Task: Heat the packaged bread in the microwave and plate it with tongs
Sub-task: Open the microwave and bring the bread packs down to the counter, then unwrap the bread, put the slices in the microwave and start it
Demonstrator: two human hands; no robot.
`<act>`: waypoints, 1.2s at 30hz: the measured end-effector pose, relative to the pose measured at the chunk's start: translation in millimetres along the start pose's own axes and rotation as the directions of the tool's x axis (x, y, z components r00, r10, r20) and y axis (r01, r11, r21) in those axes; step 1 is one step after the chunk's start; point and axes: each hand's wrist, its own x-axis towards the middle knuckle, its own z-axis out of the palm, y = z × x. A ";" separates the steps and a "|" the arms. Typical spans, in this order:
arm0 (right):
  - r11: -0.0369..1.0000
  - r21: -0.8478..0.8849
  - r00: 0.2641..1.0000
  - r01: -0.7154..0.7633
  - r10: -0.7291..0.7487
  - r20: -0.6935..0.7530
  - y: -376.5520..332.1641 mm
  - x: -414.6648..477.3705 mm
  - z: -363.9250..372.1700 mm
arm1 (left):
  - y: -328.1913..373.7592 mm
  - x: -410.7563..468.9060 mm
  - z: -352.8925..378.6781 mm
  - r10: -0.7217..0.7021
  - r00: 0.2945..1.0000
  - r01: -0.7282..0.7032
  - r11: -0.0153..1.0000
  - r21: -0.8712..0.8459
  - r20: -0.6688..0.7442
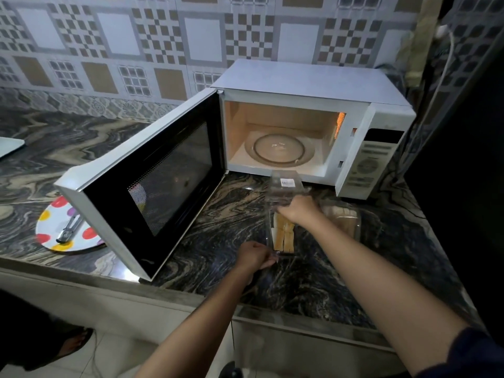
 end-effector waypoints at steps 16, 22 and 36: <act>0.913 0.350 0.973 -0.210 0.162 0.162 0.2 9.0 -8.4 | 4.4 10.9 -4.4 -0.023 1.000 0.025 0.990 -0.142 0.021; 0.900 0.372 0.965 -0.228 0.157 0.211 26.1 -11.7 -34.7 | 2.8 17.9 -4.8 0.044 0.998 -0.048 0.995 -0.087 -0.046; 0.809 0.584 0.969 -0.071 0.194 -0.151 84.0 -47.3 -79.3 | -0.8 21.9 -1.1 0.179 0.980 -0.167 0.978 0.122 -0.092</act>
